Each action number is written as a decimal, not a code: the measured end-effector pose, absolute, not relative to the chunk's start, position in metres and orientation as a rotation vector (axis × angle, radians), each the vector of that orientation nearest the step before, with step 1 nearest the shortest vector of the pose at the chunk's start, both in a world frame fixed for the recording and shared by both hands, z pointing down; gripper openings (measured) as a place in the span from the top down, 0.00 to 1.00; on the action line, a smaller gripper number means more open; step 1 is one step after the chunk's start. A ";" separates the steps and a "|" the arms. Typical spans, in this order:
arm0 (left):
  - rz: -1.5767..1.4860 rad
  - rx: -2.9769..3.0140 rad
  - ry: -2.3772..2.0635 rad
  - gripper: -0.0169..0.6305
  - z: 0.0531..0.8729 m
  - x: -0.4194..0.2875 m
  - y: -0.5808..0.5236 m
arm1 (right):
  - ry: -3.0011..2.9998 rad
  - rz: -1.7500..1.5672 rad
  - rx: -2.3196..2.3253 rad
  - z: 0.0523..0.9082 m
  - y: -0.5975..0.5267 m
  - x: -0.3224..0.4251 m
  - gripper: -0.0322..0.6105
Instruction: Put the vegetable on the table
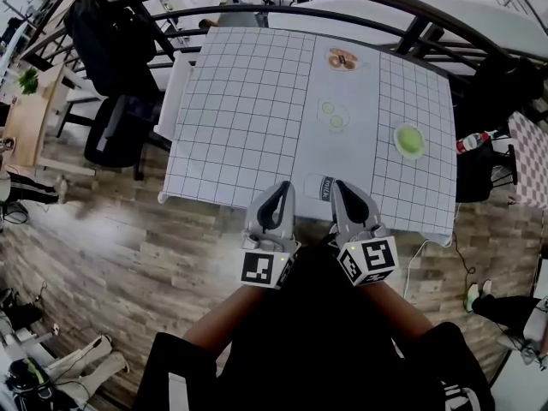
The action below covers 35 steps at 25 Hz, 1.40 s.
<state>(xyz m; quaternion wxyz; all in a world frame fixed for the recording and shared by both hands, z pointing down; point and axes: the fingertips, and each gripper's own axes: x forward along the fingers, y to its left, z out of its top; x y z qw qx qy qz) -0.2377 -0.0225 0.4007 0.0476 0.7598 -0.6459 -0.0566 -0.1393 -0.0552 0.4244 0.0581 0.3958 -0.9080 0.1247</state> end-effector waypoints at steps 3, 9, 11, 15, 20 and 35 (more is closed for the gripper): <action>-0.133 2.324 -1.956 0.96 0.406 -0.243 -0.022 | -2.774 0.318 1.215 0.415 -0.054 -0.146 0.95; -0.154 2.334 -1.932 0.96 0.400 -0.247 -0.026 | -2.783 0.210 1.297 0.399 -0.055 -0.147 0.95; -0.152 2.351 -1.907 0.96 0.402 -0.244 -0.026 | -2.772 0.214 1.288 0.403 -0.052 -0.150 0.95; -0.157 2.360 -1.871 0.96 0.405 -0.240 -0.029 | -2.747 0.175 1.318 0.405 -0.051 -0.147 0.95; -0.155 2.384 -1.834 0.96 0.408 -0.233 -0.031 | -2.721 0.160 1.376 0.404 -0.053 -0.138 0.95; -0.159 2.385 -1.807 0.96 0.412 -0.230 -0.027 | -2.687 0.161 1.373 0.414 -0.047 -0.141 0.95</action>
